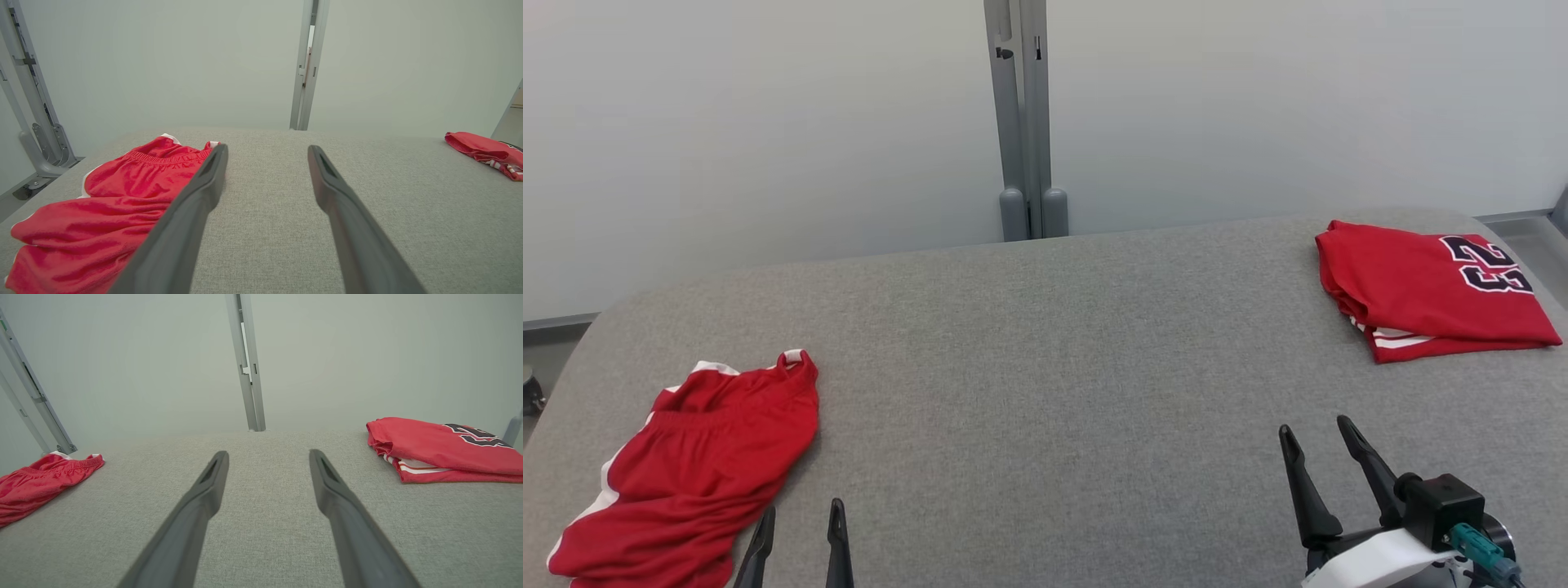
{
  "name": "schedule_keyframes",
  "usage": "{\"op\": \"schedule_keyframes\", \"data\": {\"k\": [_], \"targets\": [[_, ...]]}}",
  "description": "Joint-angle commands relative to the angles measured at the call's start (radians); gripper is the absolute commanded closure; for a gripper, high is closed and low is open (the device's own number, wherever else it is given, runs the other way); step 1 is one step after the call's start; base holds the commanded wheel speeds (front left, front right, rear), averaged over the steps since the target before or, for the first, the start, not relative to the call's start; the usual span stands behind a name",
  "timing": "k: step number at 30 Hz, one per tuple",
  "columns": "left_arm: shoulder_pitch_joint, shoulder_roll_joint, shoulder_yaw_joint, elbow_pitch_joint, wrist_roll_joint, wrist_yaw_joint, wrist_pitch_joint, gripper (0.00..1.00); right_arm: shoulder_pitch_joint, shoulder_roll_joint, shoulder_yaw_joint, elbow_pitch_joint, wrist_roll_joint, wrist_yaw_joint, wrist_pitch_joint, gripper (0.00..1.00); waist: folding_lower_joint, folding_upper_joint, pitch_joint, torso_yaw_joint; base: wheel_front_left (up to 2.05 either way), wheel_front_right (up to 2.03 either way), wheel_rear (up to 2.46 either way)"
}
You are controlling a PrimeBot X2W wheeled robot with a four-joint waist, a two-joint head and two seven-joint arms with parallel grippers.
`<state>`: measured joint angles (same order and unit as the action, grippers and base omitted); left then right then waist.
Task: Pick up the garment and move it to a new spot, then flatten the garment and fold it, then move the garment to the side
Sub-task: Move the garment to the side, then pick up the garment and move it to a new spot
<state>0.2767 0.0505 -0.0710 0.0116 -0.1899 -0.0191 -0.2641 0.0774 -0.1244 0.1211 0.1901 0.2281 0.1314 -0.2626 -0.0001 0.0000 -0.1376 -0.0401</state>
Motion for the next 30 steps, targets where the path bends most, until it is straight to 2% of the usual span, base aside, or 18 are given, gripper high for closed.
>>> {"op": "schedule_keyframes", "data": {"k": [1,30], "targets": [[0.012,0.001,0.004,0.006,-0.001,-0.005,0.000,0.00,0.013,-0.003,0.004,0.000,-0.006,-0.002,-0.003,0.00,0.0001,0.0000,-0.003,-0.005,0.00,0.00,0.00],[-0.038,0.000,0.014,0.033,0.017,-0.012,0.000,0.00,-0.005,0.008,0.026,-0.004,-0.014,-0.002,-0.003,0.00,0.0001,0.0000,0.026,-0.004,0.00,0.00,0.00]]}}
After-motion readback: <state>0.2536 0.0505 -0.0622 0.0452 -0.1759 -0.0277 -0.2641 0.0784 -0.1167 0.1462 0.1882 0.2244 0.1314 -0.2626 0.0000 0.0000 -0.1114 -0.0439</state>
